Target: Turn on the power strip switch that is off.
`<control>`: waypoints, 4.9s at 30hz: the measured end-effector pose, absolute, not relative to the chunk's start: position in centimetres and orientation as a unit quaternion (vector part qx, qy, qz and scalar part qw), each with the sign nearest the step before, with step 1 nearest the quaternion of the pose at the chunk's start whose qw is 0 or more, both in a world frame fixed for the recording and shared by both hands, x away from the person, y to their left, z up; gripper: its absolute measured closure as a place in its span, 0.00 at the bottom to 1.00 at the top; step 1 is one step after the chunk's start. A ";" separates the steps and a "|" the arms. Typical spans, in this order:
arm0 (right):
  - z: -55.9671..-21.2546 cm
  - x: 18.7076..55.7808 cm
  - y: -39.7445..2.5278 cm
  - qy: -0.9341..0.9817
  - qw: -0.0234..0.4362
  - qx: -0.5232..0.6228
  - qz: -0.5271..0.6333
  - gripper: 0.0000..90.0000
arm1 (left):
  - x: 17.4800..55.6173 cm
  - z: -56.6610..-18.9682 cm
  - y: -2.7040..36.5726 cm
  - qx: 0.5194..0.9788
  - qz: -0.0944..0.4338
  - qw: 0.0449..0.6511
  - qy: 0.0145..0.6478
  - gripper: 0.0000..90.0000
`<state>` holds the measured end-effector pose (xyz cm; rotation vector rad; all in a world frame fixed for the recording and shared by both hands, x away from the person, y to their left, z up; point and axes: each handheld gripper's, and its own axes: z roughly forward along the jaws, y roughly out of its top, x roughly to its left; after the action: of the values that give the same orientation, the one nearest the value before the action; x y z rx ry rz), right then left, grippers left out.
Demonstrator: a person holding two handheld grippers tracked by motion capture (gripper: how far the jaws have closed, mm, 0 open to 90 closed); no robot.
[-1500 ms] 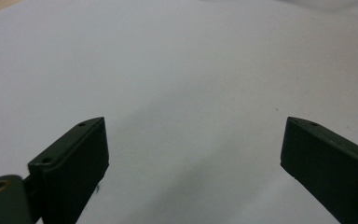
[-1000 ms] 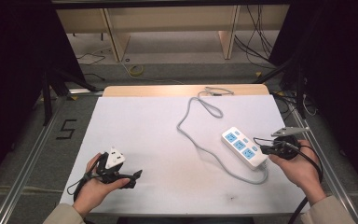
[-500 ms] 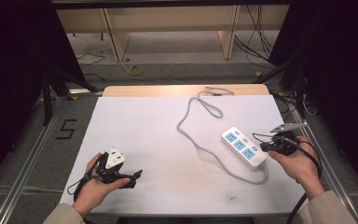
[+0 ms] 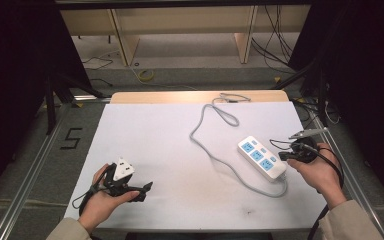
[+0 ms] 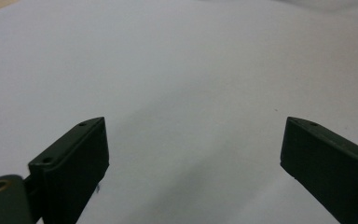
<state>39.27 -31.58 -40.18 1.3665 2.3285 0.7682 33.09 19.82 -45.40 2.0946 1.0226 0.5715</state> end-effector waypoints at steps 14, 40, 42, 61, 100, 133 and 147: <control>-39.9 40.3 -31.3 0.822 0.160 0.481 0.258 1.00 | 33.1 -45.4 19.8 0.814 0.222 0.363 0.396 0.08; -40.6 42.1 -30.7 0.833 0.139 0.481 0.234 1.00 | 33.2 -45.4 19.5 0.816 0.221 0.363 0.393 0.09; -40.7 42.2 -30.6 0.834 0.138 0.481 0.231 1.00 | 33.2 -45.4 19.5 0.816 0.221 0.362 0.392 0.09; -41.7 43.3 -30.0 0.846 0.122 0.477 0.205 1.00 | 33.2 -45.4 19.5 0.816 0.221 0.363 0.392 0.09; -42.6 44.1 -29.5 0.858 0.093 0.476 0.169 1.00 | 33.2 -45.4 19.5 0.816 0.221 0.364 0.392 0.09; -42.5 44.5 -29.3 0.857 0.098 0.479 0.162 1.00 | 33.2 -45.4 19.5 0.816 0.220 0.363 0.392 0.09; -42.7 44.5 -29.2 0.858 0.100 0.480 0.155 1.00 | 33.2 -45.4 19.5 0.816 0.220 0.364 0.392 0.09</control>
<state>44.51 -29.23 -42.71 1.4190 2.5357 0.4571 33.22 19.48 -45.39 2.0994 1.0089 0.5663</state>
